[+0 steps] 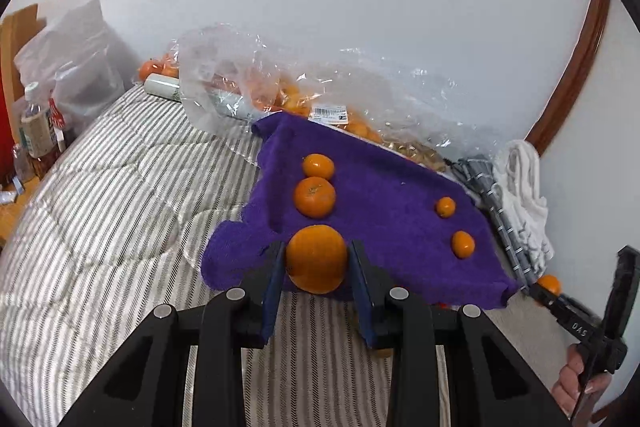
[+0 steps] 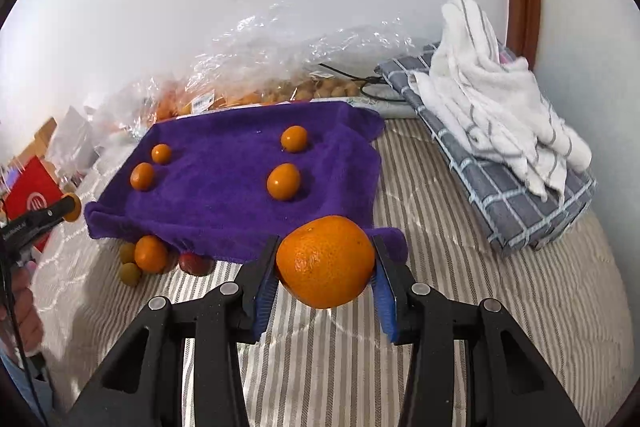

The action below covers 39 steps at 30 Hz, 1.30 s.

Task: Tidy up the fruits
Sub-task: 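Carry both held oranges up over the purple towel, then open both grippers to set the oranges on the purple towel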

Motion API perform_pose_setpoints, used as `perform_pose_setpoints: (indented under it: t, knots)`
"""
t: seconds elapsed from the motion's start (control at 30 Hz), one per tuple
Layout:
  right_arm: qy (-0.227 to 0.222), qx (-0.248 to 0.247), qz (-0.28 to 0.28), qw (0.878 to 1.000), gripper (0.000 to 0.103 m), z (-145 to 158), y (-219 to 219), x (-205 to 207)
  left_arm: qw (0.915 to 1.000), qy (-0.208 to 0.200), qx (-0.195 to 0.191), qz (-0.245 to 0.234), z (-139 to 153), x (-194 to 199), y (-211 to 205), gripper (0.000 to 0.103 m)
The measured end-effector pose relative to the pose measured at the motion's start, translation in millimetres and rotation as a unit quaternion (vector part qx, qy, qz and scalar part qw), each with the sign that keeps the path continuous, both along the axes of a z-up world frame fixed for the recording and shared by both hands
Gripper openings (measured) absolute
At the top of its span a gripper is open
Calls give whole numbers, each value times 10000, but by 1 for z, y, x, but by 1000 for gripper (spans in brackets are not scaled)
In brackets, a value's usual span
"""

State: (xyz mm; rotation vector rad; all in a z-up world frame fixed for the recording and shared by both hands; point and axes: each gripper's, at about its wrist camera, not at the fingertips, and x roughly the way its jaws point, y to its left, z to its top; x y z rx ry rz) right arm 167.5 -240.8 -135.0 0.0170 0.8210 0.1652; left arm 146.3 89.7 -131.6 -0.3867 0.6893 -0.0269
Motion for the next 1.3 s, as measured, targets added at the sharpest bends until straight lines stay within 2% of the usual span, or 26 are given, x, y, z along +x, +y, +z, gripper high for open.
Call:
perform_pose_setpoints:
  t: [0.13, 0.27, 0.43, 0.53, 0.63, 0.77, 0.93, 1.13, 1.3]
  knots:
    - [59, 13, 88, 9999, 43, 1, 14, 5, 10000, 27, -78, -46, 6, 0, 3, 30]
    - [29, -185, 202, 9996, 43, 1, 29, 8, 10000, 7, -53, -48, 13, -2, 5, 30]
    - [216, 115, 182, 9995, 43, -7, 36, 23, 9997, -15, 204, -108, 23, 9, 5, 30]
    - [242, 230, 176, 9993, 43, -10, 40, 31, 9997, -21, 220, -41, 27, 18, 8, 30]
    - [307, 187, 183, 9992, 43, -13, 44, 43, 9996, -218, 181, -31, 28, 28, 8, 30]
    - [254, -38, 218, 9994, 43, -15, 50, 55, 9996, -140, 254, -24, 19, 51, -3, 30]
    - [228, -10, 147, 9996, 43, -28, 49, 71, 9982, -159, 579, -67, -1, 62, -16, 30]
    - [225, 201, 140, 9994, 43, -45, 47, 76, 9976, -40, 652, -222, -14, 66, -23, 30]
    - [249, -215, 247, 9992, 43, -54, 58, 76, 9976, 207, 644, -165, -24, 71, -26, 30]
